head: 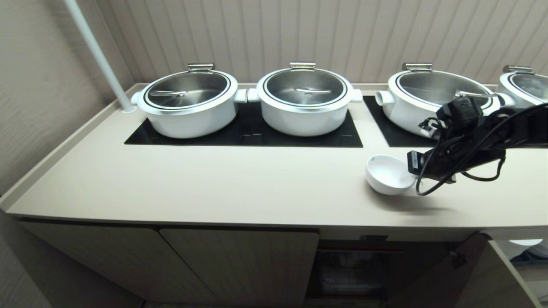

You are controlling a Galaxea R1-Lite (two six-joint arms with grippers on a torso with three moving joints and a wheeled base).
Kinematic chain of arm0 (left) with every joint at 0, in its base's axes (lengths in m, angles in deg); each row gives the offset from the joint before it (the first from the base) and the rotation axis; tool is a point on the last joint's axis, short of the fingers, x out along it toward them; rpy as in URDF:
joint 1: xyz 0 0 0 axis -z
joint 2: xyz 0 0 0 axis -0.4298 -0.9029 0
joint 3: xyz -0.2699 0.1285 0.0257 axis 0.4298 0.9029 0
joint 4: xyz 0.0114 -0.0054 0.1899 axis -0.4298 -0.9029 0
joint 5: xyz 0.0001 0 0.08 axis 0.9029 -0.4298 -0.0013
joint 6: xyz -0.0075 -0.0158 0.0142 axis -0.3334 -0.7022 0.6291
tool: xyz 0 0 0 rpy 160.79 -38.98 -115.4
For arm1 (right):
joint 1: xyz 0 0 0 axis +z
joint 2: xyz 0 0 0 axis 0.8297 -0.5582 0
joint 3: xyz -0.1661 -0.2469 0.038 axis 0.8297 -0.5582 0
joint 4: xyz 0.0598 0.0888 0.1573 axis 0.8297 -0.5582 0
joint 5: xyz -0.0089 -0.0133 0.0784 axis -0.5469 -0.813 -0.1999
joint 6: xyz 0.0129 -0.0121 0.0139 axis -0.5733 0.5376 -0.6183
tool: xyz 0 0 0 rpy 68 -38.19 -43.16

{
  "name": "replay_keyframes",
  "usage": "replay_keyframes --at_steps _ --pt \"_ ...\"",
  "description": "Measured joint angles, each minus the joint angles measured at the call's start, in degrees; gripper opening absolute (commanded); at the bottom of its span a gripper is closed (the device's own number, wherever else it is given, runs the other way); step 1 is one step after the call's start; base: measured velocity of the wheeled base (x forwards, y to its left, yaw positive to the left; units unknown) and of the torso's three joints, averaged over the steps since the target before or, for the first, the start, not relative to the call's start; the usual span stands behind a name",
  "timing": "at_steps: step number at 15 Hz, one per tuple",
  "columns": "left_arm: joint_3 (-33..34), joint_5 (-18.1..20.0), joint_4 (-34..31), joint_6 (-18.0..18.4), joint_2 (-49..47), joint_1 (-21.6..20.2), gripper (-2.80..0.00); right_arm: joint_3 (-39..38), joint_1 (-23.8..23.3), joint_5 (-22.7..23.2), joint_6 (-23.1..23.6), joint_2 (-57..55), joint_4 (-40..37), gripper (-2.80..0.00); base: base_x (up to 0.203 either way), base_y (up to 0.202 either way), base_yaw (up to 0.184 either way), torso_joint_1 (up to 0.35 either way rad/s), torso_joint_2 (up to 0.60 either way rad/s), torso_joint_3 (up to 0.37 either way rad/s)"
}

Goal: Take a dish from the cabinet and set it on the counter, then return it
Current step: Place it on the table

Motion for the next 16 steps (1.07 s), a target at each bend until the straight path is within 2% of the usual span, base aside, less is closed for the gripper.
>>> replay_keyframes --at_steps 16 --pt "0.02 0.0 0.0 0.0 0.0 -0.02 -2.8 0.3 0.07 -0.07 0.78 0.91 0.96 0.0 0.0 0.0 0.0 0.0 0.0 0.0"
